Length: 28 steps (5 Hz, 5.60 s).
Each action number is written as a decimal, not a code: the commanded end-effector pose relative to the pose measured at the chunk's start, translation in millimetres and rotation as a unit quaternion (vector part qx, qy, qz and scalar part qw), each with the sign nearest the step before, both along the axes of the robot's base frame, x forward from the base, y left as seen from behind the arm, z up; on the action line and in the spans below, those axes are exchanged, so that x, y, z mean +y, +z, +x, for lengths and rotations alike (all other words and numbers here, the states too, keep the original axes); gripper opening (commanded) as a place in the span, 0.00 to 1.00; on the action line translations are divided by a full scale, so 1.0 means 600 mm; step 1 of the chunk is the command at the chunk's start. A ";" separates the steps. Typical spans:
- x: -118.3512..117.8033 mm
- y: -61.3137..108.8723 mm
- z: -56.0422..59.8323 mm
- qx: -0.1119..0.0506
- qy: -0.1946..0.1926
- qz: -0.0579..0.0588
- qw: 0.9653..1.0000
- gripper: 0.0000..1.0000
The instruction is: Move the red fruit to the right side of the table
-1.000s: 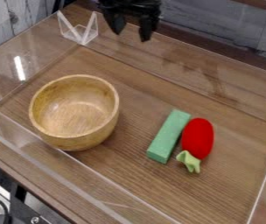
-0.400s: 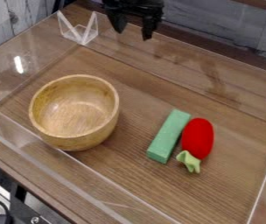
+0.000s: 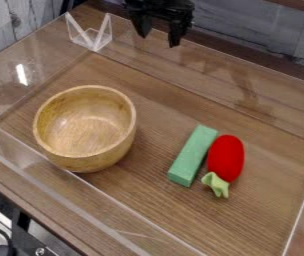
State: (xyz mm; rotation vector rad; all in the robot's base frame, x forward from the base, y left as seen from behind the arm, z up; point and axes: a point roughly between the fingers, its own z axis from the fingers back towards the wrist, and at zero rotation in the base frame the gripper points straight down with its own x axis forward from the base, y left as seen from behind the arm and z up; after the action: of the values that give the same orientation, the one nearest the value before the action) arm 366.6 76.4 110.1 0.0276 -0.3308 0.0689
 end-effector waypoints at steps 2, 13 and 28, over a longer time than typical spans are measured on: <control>-0.014 0.006 0.008 -0.027 0.009 0.019 0.999 1.00; -0.014 0.035 -0.056 0.008 0.061 0.003 0.998 1.00; -0.247 -0.067 -0.136 0.103 0.032 -0.066 0.992 1.00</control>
State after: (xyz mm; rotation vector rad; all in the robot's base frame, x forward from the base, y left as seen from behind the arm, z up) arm 277.5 -73.3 54.7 -0.0701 -0.0610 0.1438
